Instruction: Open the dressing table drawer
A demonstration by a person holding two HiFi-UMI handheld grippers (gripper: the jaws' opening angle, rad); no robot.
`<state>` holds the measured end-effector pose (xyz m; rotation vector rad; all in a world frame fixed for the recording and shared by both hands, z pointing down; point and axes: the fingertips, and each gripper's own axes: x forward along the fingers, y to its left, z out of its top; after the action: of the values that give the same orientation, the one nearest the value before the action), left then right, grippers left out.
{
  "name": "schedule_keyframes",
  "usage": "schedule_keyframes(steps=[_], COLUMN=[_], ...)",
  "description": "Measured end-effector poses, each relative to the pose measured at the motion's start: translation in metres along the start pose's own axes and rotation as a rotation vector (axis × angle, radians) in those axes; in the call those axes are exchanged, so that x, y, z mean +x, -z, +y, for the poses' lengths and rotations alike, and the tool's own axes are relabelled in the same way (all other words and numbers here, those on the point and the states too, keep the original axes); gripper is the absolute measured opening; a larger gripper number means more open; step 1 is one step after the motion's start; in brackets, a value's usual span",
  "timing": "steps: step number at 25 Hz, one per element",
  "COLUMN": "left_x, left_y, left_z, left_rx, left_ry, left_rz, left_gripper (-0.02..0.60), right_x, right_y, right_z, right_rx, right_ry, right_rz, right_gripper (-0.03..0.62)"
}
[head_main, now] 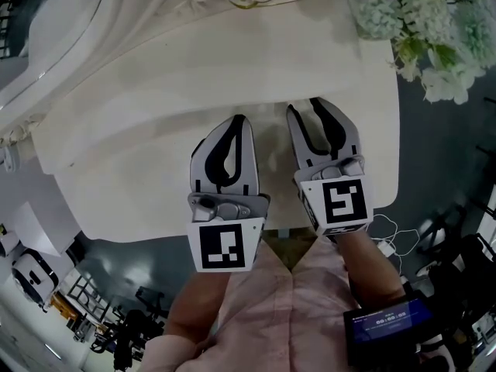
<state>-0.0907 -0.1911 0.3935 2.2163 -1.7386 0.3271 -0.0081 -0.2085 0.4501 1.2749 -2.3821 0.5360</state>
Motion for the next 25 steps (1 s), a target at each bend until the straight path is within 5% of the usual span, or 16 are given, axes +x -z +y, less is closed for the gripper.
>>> schedule_keyframes(steps=[25], left_x=[0.007], left_y=[-0.002], left_z=[0.01], left_rx=[-0.007], left_ry=[-0.007], left_rz=[0.009], left_gripper=[0.021], right_x=[0.018], right_y=[0.001], right_z=[-0.007], right_rx=[-0.007], right_ry=[0.041], right_rz=[0.054], right_gripper=[0.107])
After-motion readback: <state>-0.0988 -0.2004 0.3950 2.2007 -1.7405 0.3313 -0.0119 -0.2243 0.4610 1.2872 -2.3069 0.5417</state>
